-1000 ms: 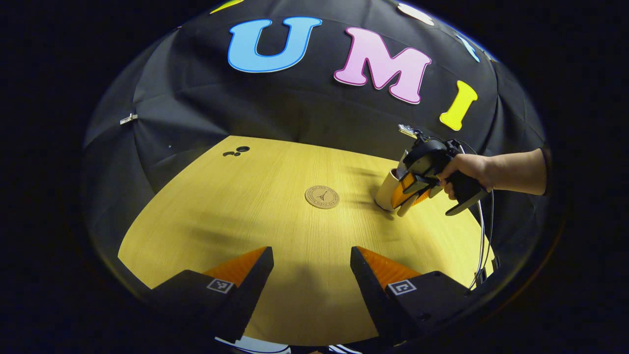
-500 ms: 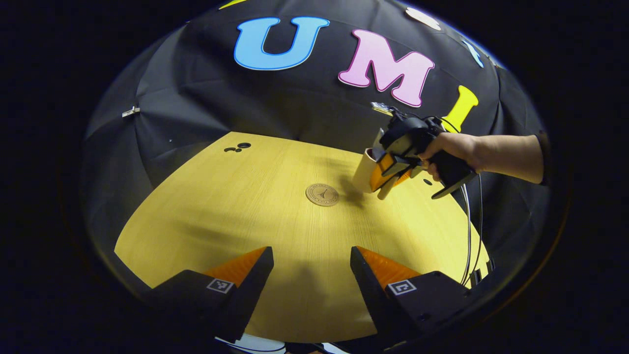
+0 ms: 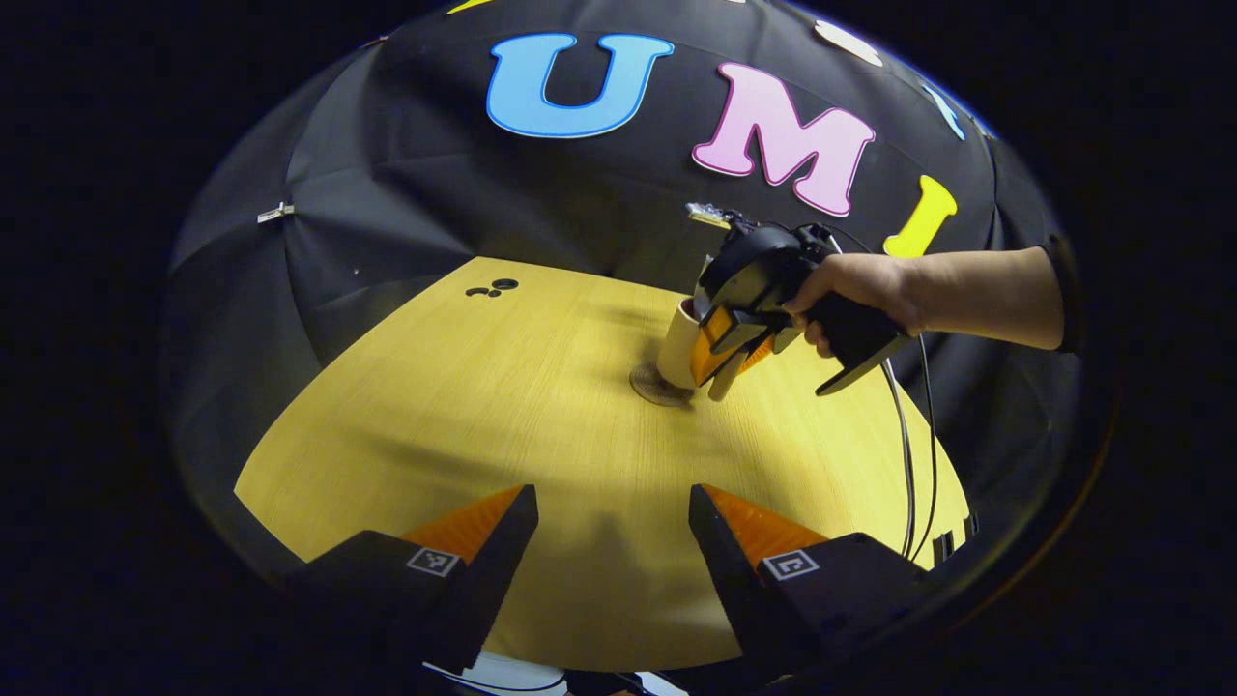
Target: Put the toothbrush and toothpaste on the desktop into the cup, then pick up the cup and place it on the coaster on the desktop.
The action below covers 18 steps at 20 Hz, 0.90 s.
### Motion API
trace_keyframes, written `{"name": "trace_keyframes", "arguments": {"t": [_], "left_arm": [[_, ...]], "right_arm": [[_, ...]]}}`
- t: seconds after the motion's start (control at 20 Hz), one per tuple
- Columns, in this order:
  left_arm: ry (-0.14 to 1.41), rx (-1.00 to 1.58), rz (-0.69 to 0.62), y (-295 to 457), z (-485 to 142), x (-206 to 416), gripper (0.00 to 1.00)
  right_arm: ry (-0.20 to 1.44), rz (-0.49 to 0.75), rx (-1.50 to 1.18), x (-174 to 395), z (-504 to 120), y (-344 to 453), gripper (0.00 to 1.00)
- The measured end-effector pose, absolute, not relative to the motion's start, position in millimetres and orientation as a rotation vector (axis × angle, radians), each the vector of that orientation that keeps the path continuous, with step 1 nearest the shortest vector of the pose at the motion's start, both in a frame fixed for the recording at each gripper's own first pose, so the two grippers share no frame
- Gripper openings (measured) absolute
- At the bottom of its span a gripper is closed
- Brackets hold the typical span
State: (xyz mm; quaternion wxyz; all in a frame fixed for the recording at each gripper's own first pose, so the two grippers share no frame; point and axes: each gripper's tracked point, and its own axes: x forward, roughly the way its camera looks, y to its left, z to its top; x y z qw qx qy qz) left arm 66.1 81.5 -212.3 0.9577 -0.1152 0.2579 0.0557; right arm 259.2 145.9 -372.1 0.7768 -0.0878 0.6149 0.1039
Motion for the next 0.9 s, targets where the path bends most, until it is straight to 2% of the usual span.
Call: {"name": "trace_keyframes", "arguments": {"t": [0.7,0.8,0.9], "left_arm": [[0.545,-0.205,0.115,88,-220,60,0.98],[0.544,-0.204,0.111,87,-218,60,0.98],[0.543,-0.201,0.104,86,-217,61,0.98]], "right_arm": [[1.385,0.209,-0.153,256,-385,165,0.29],[1.387,0.222,-0.148,253,-382,166,0.45],[1.384,0.231,-0.127,249,-377,166,0.75]]}}
